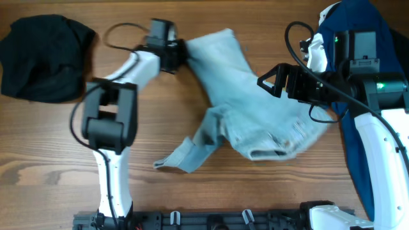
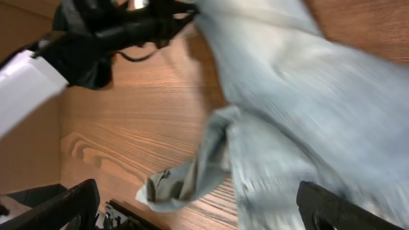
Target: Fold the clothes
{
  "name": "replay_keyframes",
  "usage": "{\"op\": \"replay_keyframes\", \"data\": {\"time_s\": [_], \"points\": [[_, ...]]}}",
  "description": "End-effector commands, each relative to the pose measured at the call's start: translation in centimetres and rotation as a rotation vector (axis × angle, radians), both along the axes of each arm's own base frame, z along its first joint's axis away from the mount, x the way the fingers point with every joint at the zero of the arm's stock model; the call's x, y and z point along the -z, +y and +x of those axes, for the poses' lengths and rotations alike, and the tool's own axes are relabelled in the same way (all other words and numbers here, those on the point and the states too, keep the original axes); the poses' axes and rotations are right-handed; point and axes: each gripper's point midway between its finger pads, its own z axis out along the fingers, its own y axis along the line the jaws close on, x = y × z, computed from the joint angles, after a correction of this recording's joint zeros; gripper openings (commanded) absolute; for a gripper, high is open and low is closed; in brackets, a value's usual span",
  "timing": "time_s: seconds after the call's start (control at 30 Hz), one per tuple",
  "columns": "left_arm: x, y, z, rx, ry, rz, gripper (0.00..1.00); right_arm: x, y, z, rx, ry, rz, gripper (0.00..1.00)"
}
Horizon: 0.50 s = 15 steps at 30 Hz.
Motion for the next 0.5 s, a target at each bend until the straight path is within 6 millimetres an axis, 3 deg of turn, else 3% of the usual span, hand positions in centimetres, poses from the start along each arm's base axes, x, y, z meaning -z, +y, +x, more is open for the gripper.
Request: {"op": "replay_keyframes", "data": {"time_s": [0.0,0.17,0.27,0.37,0.47], "points": [[-3.3,4.7,1.0,-0.112,-0.006,-0.002,0.04,-1.4,0.4,0.1,-0.029,-0.054,0.013,1.0],[-5.0,8.3,1.0,-0.211,-0.003,0.04,0.04,-1.5,0.4,0.3,-0.02,-0.055,0.017,1.0],[-7.3,10.5,1.2,-0.276,-0.05,0.098,0.04,-1.2,0.4,1.7,-0.009,-0.071,0.017,0.99],[-9.9,13.4,0.9,-0.376,-0.07,0.132,0.04,1.7,1.3,3.3,-0.039,0.026,0.057,0.99],[-10.5,14.4,0.5,-0.398,-0.064,0.139,0.04,3.1,1.7,3.9,-0.059,0.064,0.066,1.0]]}}
